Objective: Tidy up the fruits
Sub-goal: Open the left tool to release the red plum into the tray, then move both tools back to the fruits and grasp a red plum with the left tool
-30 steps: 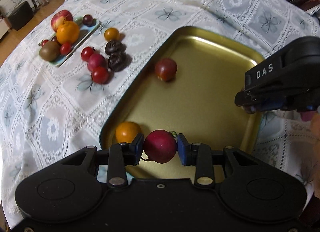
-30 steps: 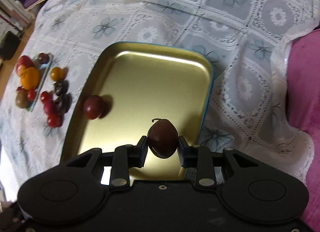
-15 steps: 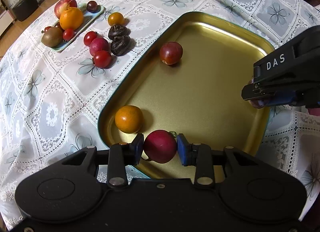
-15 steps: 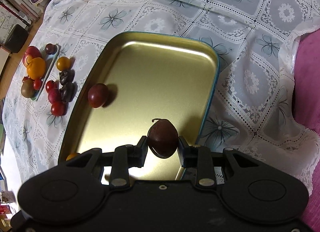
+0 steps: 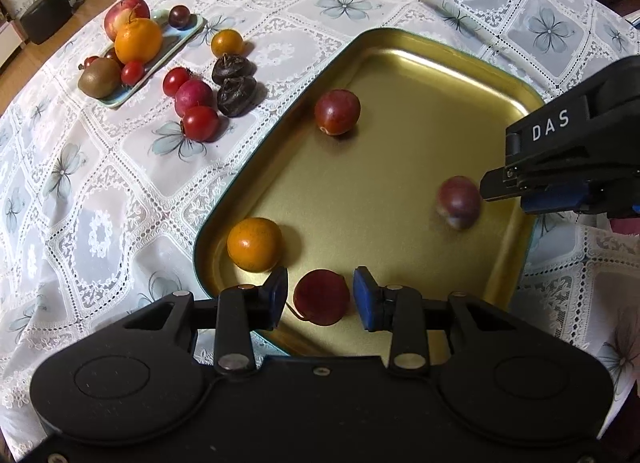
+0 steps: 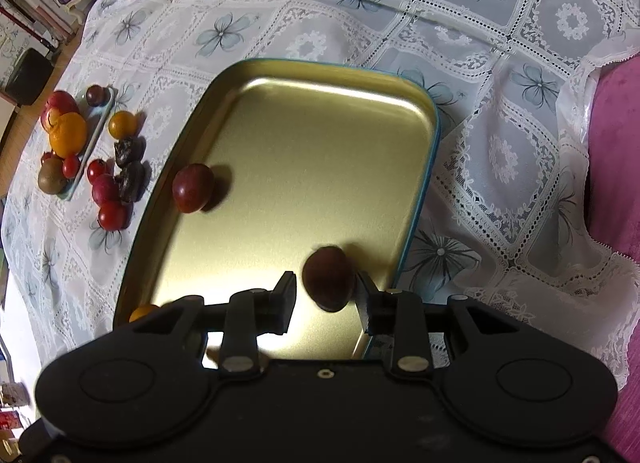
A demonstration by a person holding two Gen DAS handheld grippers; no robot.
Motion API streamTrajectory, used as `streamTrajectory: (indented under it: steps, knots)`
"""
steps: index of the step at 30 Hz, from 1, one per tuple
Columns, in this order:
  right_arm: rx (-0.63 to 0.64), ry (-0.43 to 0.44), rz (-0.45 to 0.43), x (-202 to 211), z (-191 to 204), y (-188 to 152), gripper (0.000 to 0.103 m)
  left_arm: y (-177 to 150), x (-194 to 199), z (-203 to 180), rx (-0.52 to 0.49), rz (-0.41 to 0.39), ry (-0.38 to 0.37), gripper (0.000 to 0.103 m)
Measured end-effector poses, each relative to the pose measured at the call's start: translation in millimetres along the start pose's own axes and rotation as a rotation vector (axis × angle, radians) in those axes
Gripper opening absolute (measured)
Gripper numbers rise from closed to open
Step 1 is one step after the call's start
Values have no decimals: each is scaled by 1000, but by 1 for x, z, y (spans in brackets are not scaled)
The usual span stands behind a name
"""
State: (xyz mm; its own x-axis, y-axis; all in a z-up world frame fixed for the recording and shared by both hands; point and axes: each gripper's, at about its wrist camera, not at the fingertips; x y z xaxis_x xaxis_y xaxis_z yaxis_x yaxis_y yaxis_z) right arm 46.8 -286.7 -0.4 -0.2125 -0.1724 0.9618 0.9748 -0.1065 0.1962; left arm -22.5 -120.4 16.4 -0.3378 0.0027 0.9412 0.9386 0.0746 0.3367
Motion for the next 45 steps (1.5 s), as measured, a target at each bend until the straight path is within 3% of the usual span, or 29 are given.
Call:
streamTrajectory:
  steps: [26,45]
  knots:
    - [15,1,2,1,3,-1,33,1,4,18,7,6,17,45]
    - [62,-19,43,-11,33,6,35,55,-4,115,95,-25,73,45]
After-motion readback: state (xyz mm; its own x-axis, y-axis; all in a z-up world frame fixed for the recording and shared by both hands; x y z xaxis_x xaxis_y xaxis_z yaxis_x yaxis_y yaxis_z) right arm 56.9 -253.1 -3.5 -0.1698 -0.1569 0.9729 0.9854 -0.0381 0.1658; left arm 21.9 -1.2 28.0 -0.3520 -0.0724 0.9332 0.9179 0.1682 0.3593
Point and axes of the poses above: each gripper's, at about its wrist camera, not at the fingertips, and x roughly against the way its jaws point, z to its left, y to its top, and after that the axes turned 3 degrees about x, right-handed
